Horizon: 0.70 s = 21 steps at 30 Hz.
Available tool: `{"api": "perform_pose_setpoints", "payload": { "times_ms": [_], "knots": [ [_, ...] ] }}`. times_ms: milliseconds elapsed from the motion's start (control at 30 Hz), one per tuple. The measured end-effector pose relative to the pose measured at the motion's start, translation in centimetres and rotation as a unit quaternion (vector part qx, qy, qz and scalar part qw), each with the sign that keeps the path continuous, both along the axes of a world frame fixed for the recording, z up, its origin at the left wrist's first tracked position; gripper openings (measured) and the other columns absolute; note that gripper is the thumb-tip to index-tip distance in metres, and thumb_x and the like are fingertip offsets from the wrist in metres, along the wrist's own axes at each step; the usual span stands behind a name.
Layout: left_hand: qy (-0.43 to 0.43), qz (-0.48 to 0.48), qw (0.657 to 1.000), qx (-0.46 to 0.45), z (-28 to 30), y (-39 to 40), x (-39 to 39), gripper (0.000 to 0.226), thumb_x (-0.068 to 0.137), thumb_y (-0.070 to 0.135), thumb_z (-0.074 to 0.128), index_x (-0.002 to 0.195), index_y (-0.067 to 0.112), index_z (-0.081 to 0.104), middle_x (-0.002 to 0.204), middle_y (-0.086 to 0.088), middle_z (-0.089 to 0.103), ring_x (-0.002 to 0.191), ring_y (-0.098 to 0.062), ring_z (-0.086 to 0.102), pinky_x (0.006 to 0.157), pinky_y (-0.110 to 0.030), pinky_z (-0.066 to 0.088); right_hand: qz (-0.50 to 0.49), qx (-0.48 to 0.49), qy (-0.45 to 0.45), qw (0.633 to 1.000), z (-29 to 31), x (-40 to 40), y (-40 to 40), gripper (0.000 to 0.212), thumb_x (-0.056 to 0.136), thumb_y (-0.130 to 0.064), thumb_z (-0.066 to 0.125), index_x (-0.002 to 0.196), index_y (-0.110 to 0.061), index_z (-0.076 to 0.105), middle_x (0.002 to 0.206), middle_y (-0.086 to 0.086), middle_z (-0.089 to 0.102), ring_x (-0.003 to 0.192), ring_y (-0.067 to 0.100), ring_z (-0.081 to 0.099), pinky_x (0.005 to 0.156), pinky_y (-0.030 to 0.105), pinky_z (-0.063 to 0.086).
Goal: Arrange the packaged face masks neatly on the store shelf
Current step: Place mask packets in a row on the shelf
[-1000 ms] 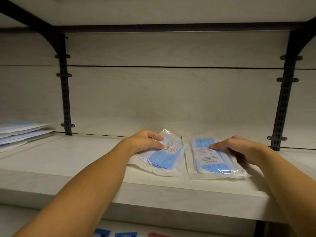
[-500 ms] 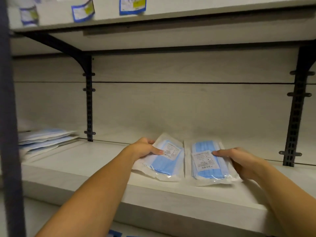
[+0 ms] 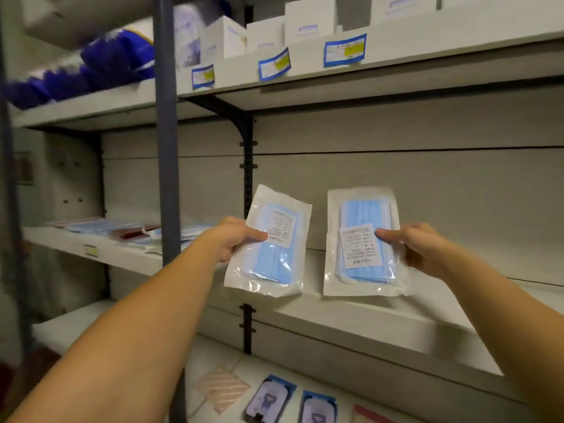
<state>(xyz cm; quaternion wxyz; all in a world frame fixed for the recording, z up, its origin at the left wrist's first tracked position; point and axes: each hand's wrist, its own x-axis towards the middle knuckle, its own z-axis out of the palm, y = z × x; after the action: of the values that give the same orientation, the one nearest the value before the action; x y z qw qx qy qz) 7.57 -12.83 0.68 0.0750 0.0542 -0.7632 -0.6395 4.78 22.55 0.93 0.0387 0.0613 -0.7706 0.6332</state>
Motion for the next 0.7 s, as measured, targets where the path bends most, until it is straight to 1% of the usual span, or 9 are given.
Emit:
{"api": "perform_pose_setpoints", "payload": {
  "times_ms": [33, 133, 233, 367, 433, 467, 533, 600, 700],
  "knots": [
    [0.002, 0.010, 1.000, -0.003, 0.0, -1.6, 1.3, 0.033, 0.080, 0.004, 0.081, 0.111, 0.004, 0.069, 0.099, -0.011, 0.078, 0.085, -0.029, 0.076, 0.066, -0.040, 0.061, 0.007, 0.003, 0.003, 1.000, 0.0, 0.5, -1.8, 0.036, 0.083, -0.015, 0.081, 0.107, 0.004, 0.062, 0.095, 0.019, 0.076, 0.087, 0.035, 0.075, 0.086, 0.049, 0.060],
    [0.005, 0.053, 0.999, -0.006, -0.3, -6.8, 5.2, 0.033, 0.078, 0.003, 0.082, 0.109, 0.005, 0.069, 0.098, -0.013, 0.077, 0.084, -0.032, 0.076, 0.070, -0.045, 0.061, 0.027, 0.018, 0.009, 0.999, 0.0, 2.3, -7.3, 0.031, 0.085, -0.016, 0.079, 0.103, 0.001, 0.061, 0.096, 0.018, 0.074, 0.079, 0.031, 0.074, 0.064, 0.039, 0.059],
    [0.006, 0.096, 0.995, -0.010, -0.9, -12.2, 8.6, 0.032, 0.078, 0.002, 0.082, 0.108, 0.005, 0.070, 0.099, -0.015, 0.077, 0.086, -0.035, 0.075, 0.077, -0.051, 0.060, 0.046, 0.044, 0.012, 0.998, -0.1, 4.1, -12.7, 0.031, 0.085, -0.018, 0.079, 0.104, -0.001, 0.062, 0.090, 0.014, 0.073, 0.073, 0.027, 0.073, 0.056, 0.034, 0.056],
    [0.007, 0.139, 0.990, -0.002, -2.0, -18.6, 12.9, 0.037, 0.077, 0.004, 0.083, 0.111, 0.008, 0.068, 0.100, -0.014, 0.077, 0.086, -0.037, 0.075, 0.083, -0.058, 0.058, 0.074, 0.065, 0.007, 0.995, -0.5, 6.4, -19.2, 0.032, 0.084, -0.021, 0.081, 0.104, -0.004, 0.062, 0.091, 0.012, 0.075, 0.077, 0.027, 0.075, 0.062, 0.036, 0.060],
    [0.007, 0.157, 0.988, -0.001, -2.5, -21.3, 15.0, 0.038, 0.076, 0.005, 0.084, 0.111, 0.009, 0.067, 0.101, -0.014, 0.077, 0.085, -0.036, 0.075, 0.081, -0.058, 0.059, 0.090, 0.065, 0.004, 0.994, -1.1, 7.6, -22.1, 0.031, 0.084, -0.021, 0.080, 0.103, -0.007, 0.061, 0.093, 0.012, 0.074, 0.081, 0.027, 0.074, 0.063, 0.037, 0.059],
    [0.008, 0.167, 0.986, -0.003, -2.8, -22.5, 16.0, 0.037, 0.077, 0.006, 0.083, 0.110, 0.009, 0.067, 0.099, -0.014, 0.077, 0.083, -0.035, 0.076, 0.078, -0.055, 0.061, 0.096, 0.063, 0.002, 0.993, -1.4, 8.2, -23.5, 0.030, 0.085, -0.021, 0.079, 0.103, -0.007, 0.060, 0.094, 0.011, 0.074, 0.081, 0.027, 0.074, 0.062, 0.036, 0.059],
    [0.011, 0.184, 0.983, -0.005, -3.2, -24.8, 17.9, 0.034, 0.079, 0.006, 0.082, 0.110, 0.009, 0.067, 0.097, -0.012, 0.077, 0.080, -0.031, 0.076, 0.064, -0.043, 0.062, 0.104, 0.061, 0.002, 0.993, -2.1, 9.1, -26.4, 0.029, 0.086, -0.021, 0.079, 0.104, -0.008, 0.061, 0.094, 0.011, 0.074, 0.082, 0.027, 0.073, 0.062, 0.036, 0.059],
    [0.017, 0.204, 0.979, 0.002, -3.6, -26.8, 19.6, 0.032, 0.080, 0.006, 0.081, 0.109, 0.010, 0.066, 0.095, -0.011, 0.076, 0.076, -0.028, 0.075, 0.054, -0.034, 0.058, 0.105, 0.056, 0.002, 0.993, -2.8, 9.7, -29.1, 0.031, 0.085, -0.020, 0.080, 0.106, -0.007, 0.062, 0.095, 0.011, 0.074, 0.083, 0.028, 0.074, 0.067, 0.040, 0.061],
    [0.021, 0.226, 0.974, 0.008, -4.3, -29.5, 21.4, 0.033, 0.080, 0.006, 0.081, 0.109, 0.009, 0.066, 0.094, -0.009, 0.076, 0.074, -0.027, 0.075, 0.054, -0.035, 0.058, 0.116, 0.057, -0.001, 0.992, -3.5, 10.3, -32.9, 0.034, 0.084, -0.021, 0.080, 0.110, -0.007, 0.061, 0.099, 0.011, 0.073, 0.086, 0.029, 0.073, 0.071, 0.042, 0.061]
  ]
}}
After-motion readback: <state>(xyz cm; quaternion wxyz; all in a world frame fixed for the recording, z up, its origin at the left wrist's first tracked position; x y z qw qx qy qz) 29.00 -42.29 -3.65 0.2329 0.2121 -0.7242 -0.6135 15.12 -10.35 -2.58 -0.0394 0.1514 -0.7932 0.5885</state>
